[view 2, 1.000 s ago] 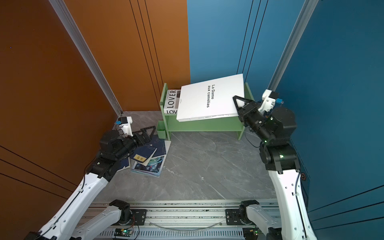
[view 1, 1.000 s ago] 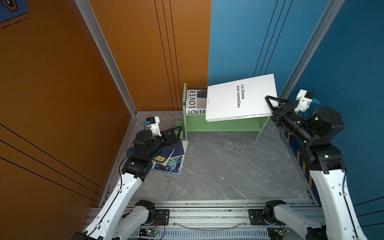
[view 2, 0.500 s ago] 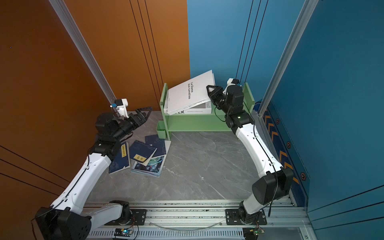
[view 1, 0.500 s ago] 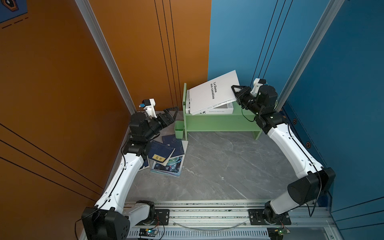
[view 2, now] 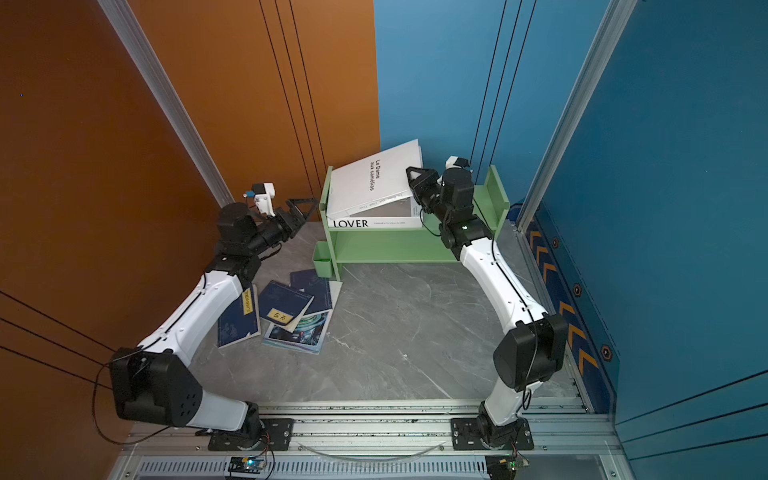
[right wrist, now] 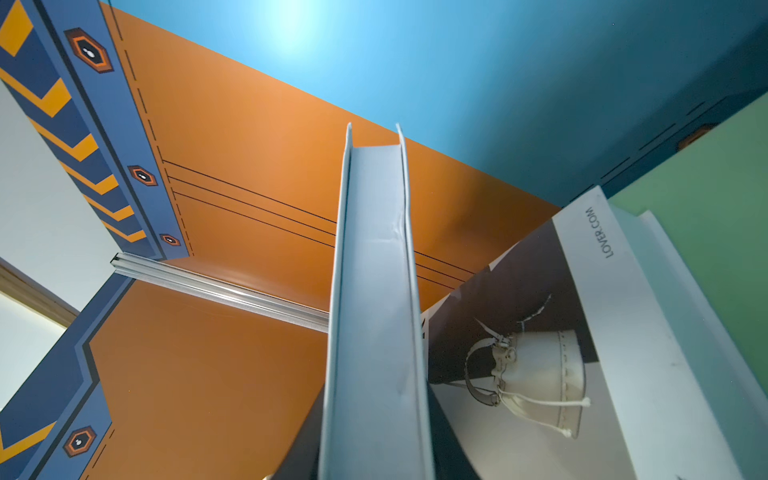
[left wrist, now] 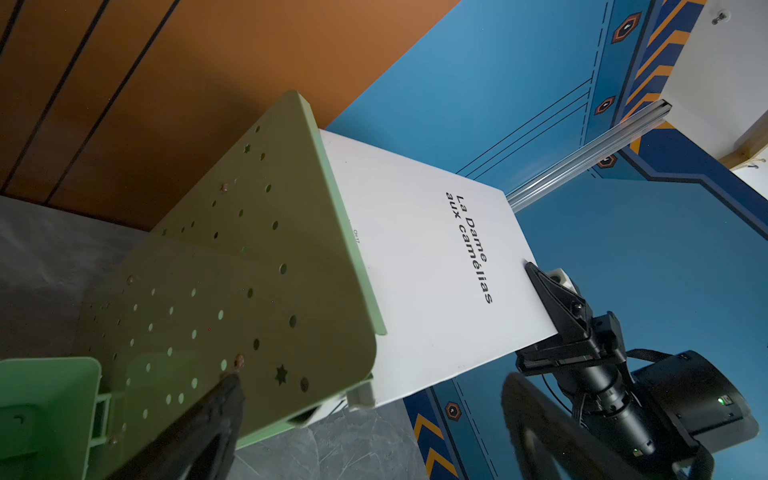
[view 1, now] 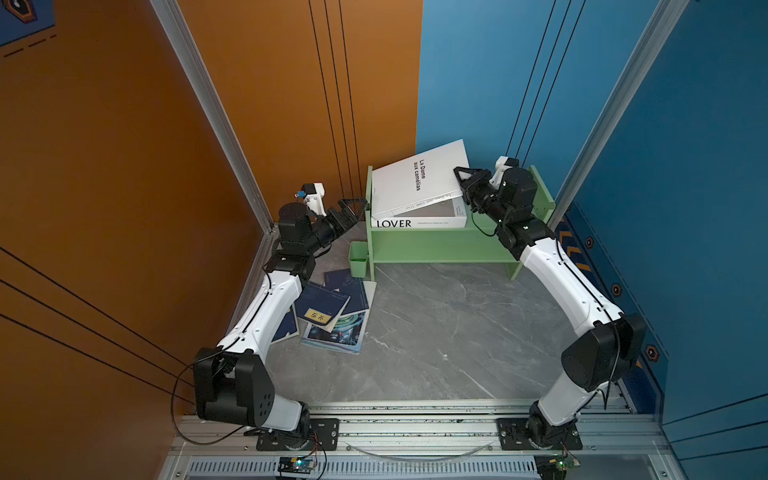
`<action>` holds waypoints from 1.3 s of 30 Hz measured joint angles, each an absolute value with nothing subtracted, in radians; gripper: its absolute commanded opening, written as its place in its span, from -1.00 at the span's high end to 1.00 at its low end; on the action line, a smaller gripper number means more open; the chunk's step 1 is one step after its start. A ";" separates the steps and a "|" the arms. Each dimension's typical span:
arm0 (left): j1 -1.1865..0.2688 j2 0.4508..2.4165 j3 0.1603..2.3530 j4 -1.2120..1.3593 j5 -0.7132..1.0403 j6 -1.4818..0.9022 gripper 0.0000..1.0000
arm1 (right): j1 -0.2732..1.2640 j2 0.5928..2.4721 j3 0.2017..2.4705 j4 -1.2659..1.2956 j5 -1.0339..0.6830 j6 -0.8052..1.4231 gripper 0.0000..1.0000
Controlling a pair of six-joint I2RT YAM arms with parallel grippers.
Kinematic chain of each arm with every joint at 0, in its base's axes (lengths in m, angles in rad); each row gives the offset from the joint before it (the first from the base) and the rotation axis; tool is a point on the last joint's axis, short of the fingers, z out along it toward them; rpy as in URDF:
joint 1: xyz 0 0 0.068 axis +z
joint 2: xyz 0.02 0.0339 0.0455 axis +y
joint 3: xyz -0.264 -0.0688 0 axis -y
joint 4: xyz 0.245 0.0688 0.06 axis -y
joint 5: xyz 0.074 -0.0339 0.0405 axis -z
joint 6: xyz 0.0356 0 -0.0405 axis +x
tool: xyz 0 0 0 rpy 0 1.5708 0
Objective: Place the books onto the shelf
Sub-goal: 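Lower the book onto the LOVER book with both grippers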
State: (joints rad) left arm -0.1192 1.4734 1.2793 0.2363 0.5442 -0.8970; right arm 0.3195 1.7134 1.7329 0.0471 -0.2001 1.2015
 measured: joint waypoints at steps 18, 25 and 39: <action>-0.211 1.570 1.450 0.076 0.464 -0.824 -0.96 | 0.321 1.730 1.719 0.001 -0.208 1.177 -0.18; -0.231 1.617 1.454 -0.024 0.389 -0.797 -0.99 | 0.331 1.731 1.759 -0.136 -0.212 1.058 -0.54; -0.250 1.618 1.467 -0.044 0.294 -0.781 -0.94 | 0.329 1.732 1.876 -0.383 -0.148 0.822 -0.66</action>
State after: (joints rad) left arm -0.2501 1.6176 1.4673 -0.0437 0.2935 -0.7807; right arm 0.3290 1.7317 1.8755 -0.3832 -0.1482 0.8223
